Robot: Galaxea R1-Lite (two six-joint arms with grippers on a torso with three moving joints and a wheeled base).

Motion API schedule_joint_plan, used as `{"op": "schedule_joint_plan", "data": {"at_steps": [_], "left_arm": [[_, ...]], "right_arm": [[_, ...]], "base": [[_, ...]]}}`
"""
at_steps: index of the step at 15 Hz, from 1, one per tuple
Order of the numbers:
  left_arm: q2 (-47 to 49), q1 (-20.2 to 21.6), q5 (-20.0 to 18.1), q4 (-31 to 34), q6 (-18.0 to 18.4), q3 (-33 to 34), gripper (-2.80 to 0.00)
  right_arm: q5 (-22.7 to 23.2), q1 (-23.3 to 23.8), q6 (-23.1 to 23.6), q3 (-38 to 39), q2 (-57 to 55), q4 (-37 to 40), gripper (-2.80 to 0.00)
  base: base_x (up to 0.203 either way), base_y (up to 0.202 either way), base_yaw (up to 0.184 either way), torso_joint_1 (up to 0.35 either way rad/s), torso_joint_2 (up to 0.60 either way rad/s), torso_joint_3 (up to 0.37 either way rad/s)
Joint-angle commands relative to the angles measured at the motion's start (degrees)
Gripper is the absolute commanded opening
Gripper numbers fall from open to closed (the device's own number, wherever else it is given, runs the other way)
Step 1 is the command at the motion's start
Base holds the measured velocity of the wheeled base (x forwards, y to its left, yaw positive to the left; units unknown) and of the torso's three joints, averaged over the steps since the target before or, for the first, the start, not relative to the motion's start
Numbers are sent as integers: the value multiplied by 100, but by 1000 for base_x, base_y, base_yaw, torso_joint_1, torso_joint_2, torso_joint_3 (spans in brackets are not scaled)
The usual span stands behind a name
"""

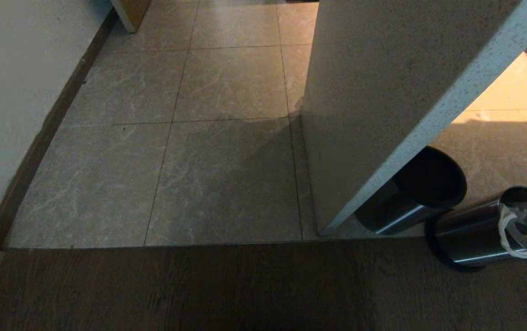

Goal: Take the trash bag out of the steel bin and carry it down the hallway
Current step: Pick up the trash bag

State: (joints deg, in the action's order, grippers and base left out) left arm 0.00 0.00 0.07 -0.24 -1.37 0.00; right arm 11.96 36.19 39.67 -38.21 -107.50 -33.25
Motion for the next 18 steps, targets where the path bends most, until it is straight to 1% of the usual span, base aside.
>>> {"op": "schedule_joint_plan", "data": {"at_steps": [1,2,5,7,13,14,17,18], "left_arm": [[0,0,1,5,-3,9,-280],[-9,0,1,-2,-3,0,-280],[0,0,1,-2,-3,0,-280],[0,0,1,-2,-3,0,-280],[0,0,1,-2,-3,1,-280],[0,0,1,-2,-3,1,-280],[0,0,1,-2,-3,9,-280],[0,0,1,-2,-3,0,-280]], "right_arm": [[15,-56,41,-351,-755,-268,-280],[24,-67,65,-431,-841,-256,0],[40,-91,95,-459,-911,-180,0],[55,-120,410,-510,-945,43,0],[77,-245,386,-760,-1415,70,0],[95,-251,337,-838,-1515,77,0],[340,-349,-215,-1096,-1834,84,0],[351,-373,-271,-1125,-1868,90,0]], "base": [[0,0,0,0,0,0],[0,0,0,0,0,0],[0,0,0,0,0,0],[0,0,0,0,0,0],[0,0,0,0,0,0],[0,0,0,0,0,0],[0,0,0,0,0,0],[0,0,0,0,0,0]]}}
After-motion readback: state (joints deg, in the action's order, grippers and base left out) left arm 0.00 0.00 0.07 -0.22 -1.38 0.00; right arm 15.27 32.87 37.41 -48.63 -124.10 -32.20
